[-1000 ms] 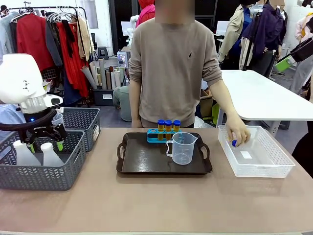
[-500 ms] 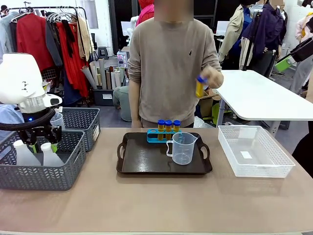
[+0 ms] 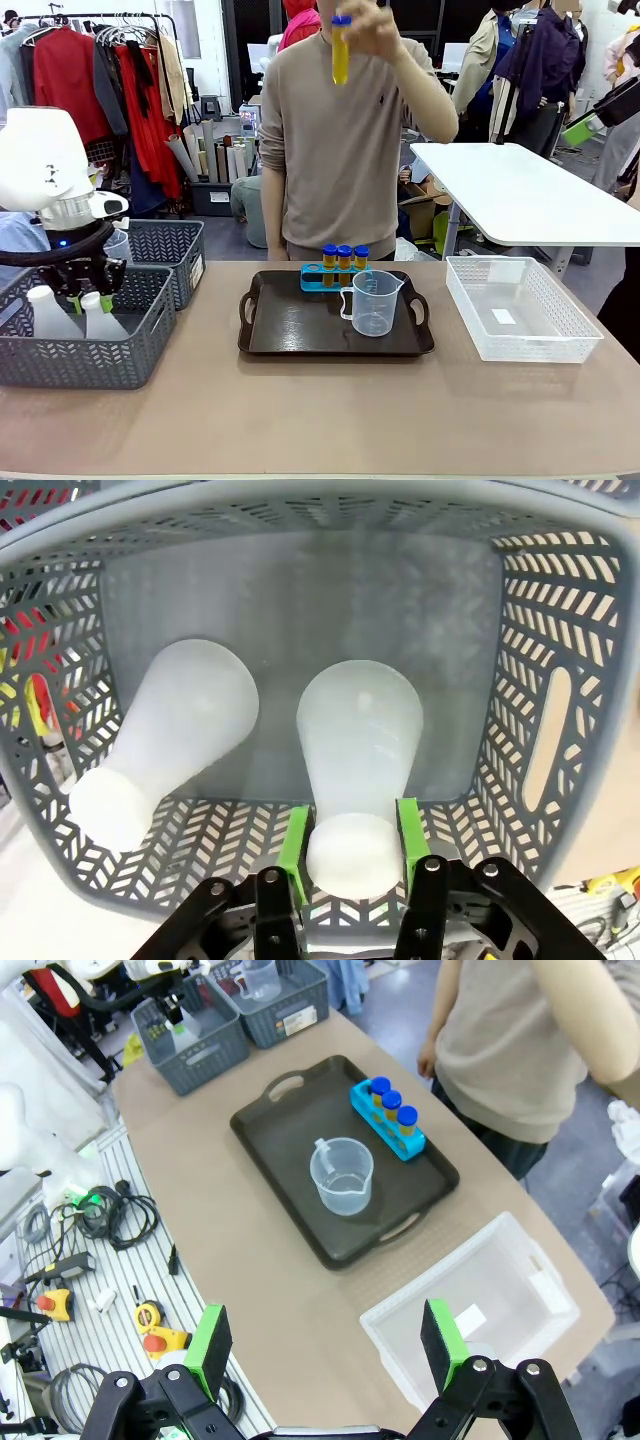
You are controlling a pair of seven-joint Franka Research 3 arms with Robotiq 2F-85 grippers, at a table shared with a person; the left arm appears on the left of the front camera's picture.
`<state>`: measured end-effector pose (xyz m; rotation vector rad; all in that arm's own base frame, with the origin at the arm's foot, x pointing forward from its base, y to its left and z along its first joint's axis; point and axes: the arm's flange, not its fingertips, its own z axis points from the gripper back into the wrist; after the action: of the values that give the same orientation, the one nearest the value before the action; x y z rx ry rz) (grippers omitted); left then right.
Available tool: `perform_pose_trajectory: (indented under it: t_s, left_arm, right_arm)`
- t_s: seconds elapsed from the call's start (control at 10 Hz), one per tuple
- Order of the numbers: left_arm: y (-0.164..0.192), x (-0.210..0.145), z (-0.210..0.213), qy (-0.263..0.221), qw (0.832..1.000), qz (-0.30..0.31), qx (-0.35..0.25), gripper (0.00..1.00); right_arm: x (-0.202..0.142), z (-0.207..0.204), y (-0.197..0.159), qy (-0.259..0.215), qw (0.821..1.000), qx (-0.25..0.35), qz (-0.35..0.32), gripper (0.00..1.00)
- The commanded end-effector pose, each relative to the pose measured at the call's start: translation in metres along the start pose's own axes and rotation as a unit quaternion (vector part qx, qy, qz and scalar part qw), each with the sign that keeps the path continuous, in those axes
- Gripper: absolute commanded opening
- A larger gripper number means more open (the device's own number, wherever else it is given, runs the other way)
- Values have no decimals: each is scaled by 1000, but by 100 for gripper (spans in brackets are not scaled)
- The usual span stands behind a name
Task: Prepare the laboratory tools.
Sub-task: Pick up one Small flask and place it on the Handle tray.
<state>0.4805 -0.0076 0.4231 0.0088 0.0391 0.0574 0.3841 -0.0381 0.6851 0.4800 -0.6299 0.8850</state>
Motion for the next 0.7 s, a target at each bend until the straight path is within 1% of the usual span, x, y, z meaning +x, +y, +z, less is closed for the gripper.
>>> perform_pose_trajectory:
  t_s: [0.0, 0.2, 0.5, 0.6]
  left_arm:
    - [-4, -5, 15, 5, 1000, 0, -4, 0]
    - [-5, 7, 58, 4, 1000, -22, 15, 0]
    - [-12, 33, 155, -44, 996, -57, 55, 0]
    - [-18, 37, 192, -60, 993, -81, 59, 0]
  right_arm:
    - [2, 0, 1, -9, 1000, 5, 6, 100]
    - [2, 0, 1, -9, 1000, 5, 6, 100]
    - [2, 0, 1, -9, 1000, 5, 6, 100]
    - [2, 0, 1, -9, 1000, 5, 6, 100]
